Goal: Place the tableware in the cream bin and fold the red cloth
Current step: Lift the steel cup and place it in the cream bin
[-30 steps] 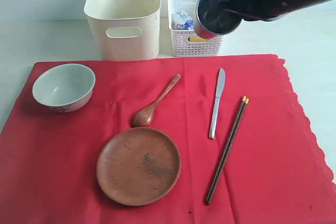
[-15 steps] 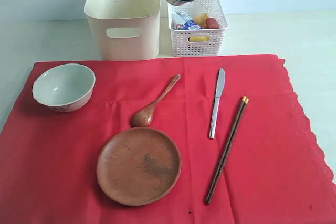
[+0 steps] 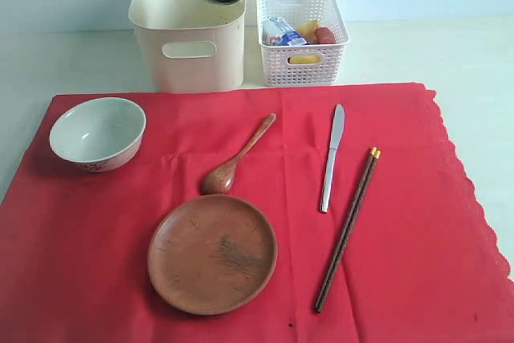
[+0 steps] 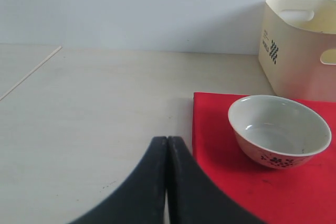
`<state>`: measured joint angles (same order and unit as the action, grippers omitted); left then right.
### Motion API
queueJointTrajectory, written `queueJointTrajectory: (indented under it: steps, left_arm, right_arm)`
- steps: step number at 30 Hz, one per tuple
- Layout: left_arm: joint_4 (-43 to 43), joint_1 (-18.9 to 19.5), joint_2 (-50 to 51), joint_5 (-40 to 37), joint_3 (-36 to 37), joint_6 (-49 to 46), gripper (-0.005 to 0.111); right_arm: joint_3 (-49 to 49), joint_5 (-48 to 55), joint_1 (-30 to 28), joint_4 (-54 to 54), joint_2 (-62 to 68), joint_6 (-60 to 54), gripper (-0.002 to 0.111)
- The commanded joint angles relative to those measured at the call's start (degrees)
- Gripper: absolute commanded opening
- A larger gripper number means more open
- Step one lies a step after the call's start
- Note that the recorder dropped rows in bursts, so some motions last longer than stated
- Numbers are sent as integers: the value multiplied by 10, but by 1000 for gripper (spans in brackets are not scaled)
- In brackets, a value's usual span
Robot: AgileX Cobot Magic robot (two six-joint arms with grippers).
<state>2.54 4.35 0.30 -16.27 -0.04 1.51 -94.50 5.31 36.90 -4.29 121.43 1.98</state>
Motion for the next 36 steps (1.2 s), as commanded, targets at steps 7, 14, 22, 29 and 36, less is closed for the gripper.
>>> queueJointTrajectory:
  steps: [7,14,22,29,36]
  left_arm:
    - [-2,-3,-3,5,0,5,1]
    - [-2,-3,-3,5,0,5,1]
    - [-2,-3,-3,5,0,5,1]
    - [-2,-3,-3,5,0,5,1]
    - [-2,-3,-3,5,0,5,1]
  right_arm:
    - [-62,-12,21,4,68,-20,0]
    - [-66,-39,21,4,79,-20,13]
    - [-66,-42,21,4,78,-20,41]
    - [-66,-5,21,1,45,-20,56]
    - [-66,164,21,4,-57,-20,56]
